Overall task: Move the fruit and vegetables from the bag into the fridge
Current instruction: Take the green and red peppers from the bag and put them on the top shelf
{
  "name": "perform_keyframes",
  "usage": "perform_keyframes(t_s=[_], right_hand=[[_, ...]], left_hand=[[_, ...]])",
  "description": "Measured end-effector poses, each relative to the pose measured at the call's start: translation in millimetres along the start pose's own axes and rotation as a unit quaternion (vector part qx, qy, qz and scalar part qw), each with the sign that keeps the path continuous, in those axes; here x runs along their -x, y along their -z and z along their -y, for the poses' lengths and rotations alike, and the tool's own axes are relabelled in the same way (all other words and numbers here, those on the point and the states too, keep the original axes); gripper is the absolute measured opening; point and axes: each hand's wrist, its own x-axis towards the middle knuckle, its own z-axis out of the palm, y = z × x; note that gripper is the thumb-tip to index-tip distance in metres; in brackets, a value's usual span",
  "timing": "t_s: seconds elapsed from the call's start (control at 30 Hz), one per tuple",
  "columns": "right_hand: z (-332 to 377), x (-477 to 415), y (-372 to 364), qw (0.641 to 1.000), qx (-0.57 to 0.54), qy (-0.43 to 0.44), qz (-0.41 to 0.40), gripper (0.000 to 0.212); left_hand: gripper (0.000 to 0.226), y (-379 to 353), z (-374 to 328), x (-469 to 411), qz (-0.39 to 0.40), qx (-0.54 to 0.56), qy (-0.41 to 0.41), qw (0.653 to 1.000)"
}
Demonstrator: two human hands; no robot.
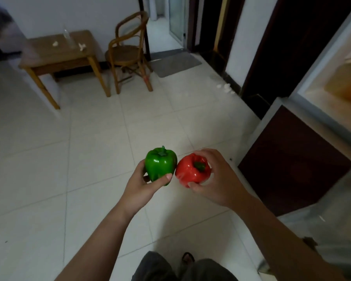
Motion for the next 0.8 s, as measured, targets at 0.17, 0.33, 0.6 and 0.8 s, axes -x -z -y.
perform_keyframes(t_s=[0.17, 0.33, 0.6, 0.8], right_hand=[[-26, -59, 16, 0.993, -0.037, -0.069, -0.086, 0.074], [-44, -112, 41, 0.971, -0.035, -0.153, -0.179, 0.079], [-69, -162, 88, 0.913, -0.037, -0.223, -0.339, 0.079], [-104, -153, 147, 0.855, -0.029, -0.242, -0.459, 0.073]], left_hand=[[0.053, -18, -26, -98, 0.059, -0.006, -0.013, 0.998], [0.051, -42, -63, -195, 0.144, -0.053, -0.04, 0.987], [0.061, -107, -123, -312, 0.306, -0.101, -0.094, 0.942], [0.059, -212, -157, -347, 0.42, -0.101, -0.12, 0.894]])
